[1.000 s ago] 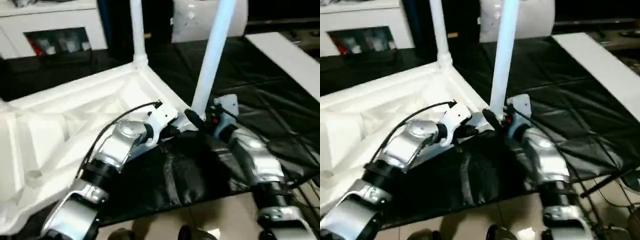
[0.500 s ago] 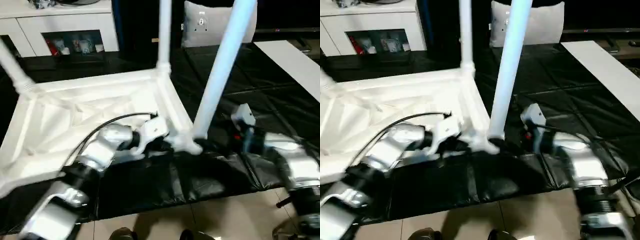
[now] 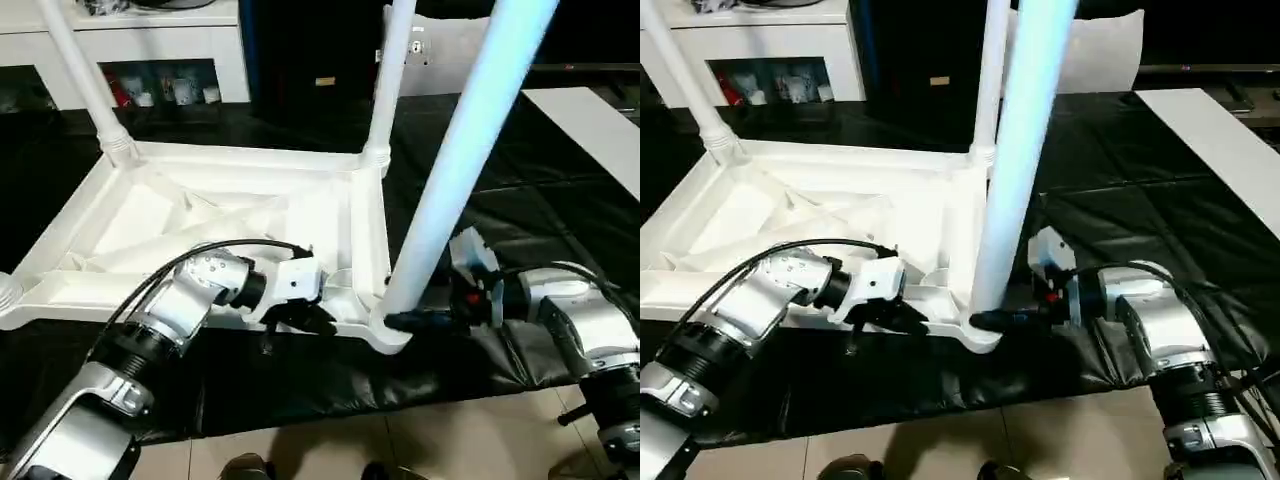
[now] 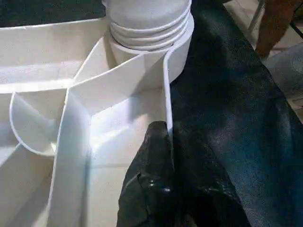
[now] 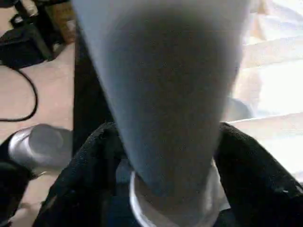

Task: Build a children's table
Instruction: Rotate leg to tighten

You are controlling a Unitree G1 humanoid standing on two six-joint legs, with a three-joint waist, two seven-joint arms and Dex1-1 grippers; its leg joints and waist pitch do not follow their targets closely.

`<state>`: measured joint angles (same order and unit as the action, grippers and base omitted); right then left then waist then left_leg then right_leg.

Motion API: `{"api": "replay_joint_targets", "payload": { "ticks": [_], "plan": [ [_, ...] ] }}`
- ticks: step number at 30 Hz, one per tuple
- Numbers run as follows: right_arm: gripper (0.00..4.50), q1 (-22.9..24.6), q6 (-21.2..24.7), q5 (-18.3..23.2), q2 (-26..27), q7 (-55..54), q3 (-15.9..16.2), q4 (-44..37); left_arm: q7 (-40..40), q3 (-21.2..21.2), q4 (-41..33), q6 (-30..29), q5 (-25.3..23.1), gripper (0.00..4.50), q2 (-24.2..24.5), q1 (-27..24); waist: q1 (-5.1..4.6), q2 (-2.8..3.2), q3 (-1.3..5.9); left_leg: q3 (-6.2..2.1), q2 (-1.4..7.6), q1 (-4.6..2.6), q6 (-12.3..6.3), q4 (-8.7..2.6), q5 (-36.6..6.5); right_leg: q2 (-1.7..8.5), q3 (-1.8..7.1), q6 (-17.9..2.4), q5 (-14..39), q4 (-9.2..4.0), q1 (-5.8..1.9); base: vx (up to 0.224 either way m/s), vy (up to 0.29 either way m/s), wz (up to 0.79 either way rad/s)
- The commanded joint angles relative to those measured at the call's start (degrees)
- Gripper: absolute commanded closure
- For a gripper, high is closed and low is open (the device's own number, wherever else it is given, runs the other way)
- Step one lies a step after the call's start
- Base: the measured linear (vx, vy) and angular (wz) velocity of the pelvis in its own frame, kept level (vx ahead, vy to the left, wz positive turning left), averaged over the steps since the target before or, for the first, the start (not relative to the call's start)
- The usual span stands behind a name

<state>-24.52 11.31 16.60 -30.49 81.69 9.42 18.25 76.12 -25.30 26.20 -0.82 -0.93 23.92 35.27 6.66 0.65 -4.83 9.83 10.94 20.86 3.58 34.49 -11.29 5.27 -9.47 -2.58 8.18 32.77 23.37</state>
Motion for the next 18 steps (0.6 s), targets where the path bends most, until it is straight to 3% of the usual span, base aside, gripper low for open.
{"api": "replay_joint_targets", "payload": {
  "ticks": [1,3,11,15,18],
  "plan": [
    [1.72,-0.35,0.76,0.4,-0.72,1.28,0.29,-0.56,2.84,-1.92,-0.27,1.88,-0.89,4.5,-0.11,0.85,-0.21,-0.76,4.26,-0.81,2.87,-0.43,-5.17,-4.02,-9.36,4.62,4.04,-5.38,24.33,-4.72,-3.63,0.0,0.0,0.0],
    [2.02,-0.28,0.98,0.55,-0.82,1.69,0.5,-0.67,2.77,-1.86,-0.15,2.04,-0.82,4.5,-0.11,0.84,-0.19,-0.67,4.29,-0.84,2.91,-0.5,-5.06,-4.03,-9.41,4.6,4.03,-5.31,24.44,-4.74,-3.59,0.0,0.0,0.0],
    [2.46,0.81,3.03,1.6,-0.93,2.53,1.02,-2.04,2.31,-1.1,0.24,1.26,-0.11,4.5,-0.41,0.61,-0.04,-0.68,4.32,-0.86,2.94,-0.49,-4.91,-4.05,-9.33,4.62,4.02,-5.21,24.28,-4.7,-3.63,0.0,0.0,0.0],
    [2.51,2.06,9.95,2.65,0.9,-2.65,0.39,-4.76,-1.13,0.69,-0.86,-3.76,0.86,4.5,-1.73,0.24,0.01,-0.71,4.24,-0.87,2.96,-0.43,-4.76,-4.12,-8.85,4.61,4.04,-5.34,23.87,-4.63,-3.69,0.0,0.0,0.0],
    [2.51,2.14,12.32,1.59,2.31,-6.94,0.31,-5.16,-3.23,1.24,-1.24,-5.69,0.73,4.5,-2.42,0.19,-0.51,-0.62,3.87,-0.94,2.56,-0.7,-3.49,-4.15,-11.49,4.67,3.63,-3.77,28.94,-5.51,-3.54,0.0,0.0,0.0]
  ]
}}
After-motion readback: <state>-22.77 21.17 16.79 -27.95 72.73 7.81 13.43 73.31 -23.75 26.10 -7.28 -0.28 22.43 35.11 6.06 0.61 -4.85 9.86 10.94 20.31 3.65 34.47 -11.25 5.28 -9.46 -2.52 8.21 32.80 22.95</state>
